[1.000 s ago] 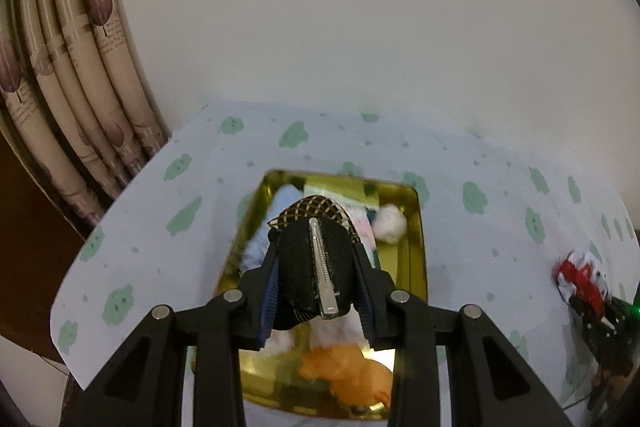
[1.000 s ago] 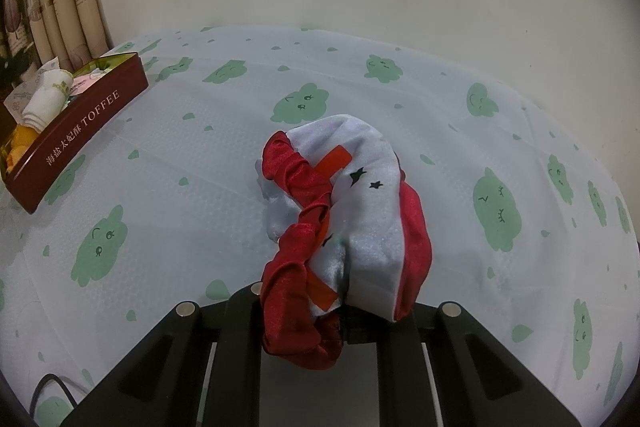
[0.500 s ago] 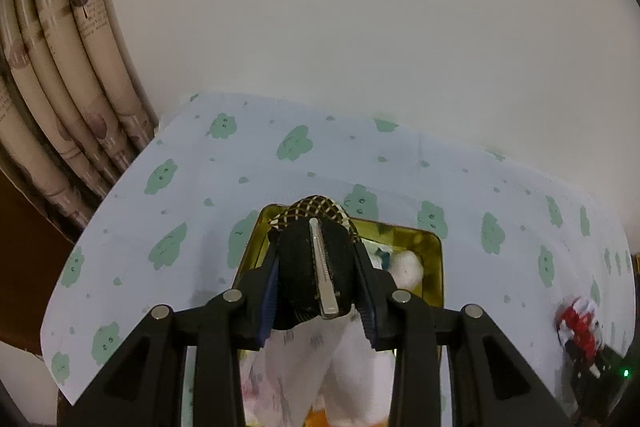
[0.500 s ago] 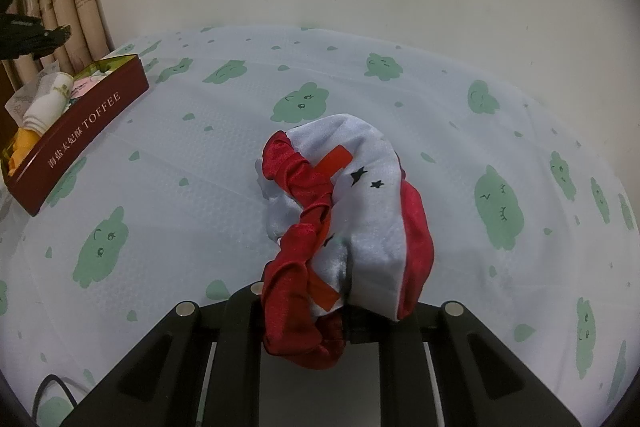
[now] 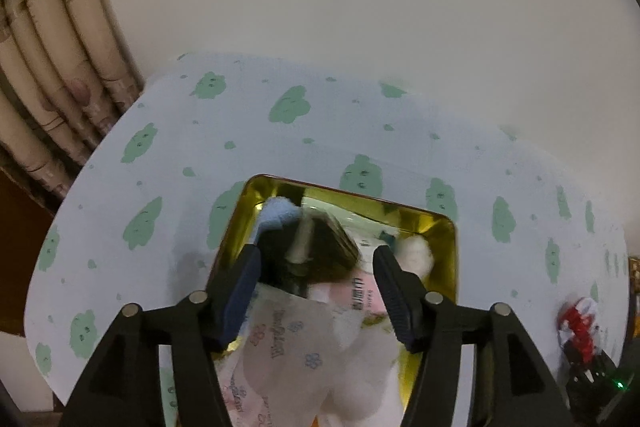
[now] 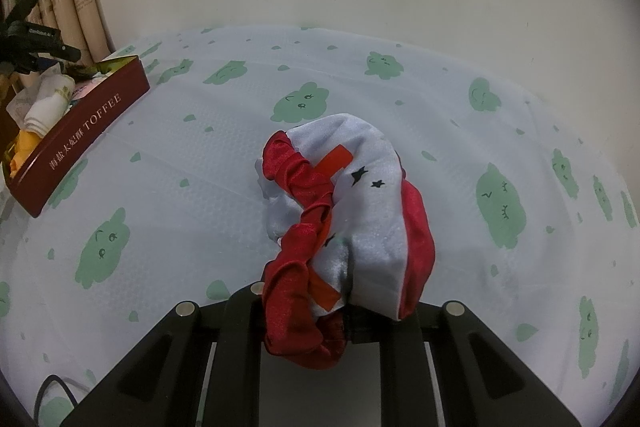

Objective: Organize soft objects
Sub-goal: 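Carry the black knit pouch into the tin box and open the left gripper, then carry the red-and-white cloth into the tin box and open the right gripper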

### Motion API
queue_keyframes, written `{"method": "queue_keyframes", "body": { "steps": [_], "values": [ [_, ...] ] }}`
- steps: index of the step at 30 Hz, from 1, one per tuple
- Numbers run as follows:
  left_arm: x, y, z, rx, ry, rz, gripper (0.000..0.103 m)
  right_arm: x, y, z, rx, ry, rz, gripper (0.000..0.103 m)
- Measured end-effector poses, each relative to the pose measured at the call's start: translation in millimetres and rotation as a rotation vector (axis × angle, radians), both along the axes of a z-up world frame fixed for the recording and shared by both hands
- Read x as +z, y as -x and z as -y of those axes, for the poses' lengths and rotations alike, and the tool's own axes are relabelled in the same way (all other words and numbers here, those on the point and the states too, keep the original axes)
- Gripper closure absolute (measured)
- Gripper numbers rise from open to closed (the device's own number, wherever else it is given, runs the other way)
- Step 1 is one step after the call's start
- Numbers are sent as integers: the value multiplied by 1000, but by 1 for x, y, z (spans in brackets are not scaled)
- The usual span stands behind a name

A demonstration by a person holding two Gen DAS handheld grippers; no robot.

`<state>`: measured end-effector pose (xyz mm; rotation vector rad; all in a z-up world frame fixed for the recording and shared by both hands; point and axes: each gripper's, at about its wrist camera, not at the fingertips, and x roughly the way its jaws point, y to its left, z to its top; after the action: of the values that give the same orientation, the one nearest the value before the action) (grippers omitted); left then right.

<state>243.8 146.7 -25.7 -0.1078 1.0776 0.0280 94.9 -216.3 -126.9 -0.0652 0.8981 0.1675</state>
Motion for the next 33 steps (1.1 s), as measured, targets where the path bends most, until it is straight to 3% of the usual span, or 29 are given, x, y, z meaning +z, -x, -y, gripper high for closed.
{"method": "queue_keyframes", "body": {
  "steps": [7,12,17,21,23,33],
  "values": [
    [22,22,8,-27,-80,71,43,0,0,0,1,2,0,87],
    [33,71,19,-54,-159,147,43,0,1,-2,0,20,6,87],
    [29,121,19,-61,-183,193,43,-1,2,-5,-3,33,9,88],
    [24,152,9,-12,-225,223,43,2,0,0,-46,-32,-14,90],
    [24,163,2,4,-226,238,43,4,1,2,-77,-66,-24,91],
    [19,189,-39,115,-151,266,43,32,11,-24,-106,5,30,92]
  ]
}}
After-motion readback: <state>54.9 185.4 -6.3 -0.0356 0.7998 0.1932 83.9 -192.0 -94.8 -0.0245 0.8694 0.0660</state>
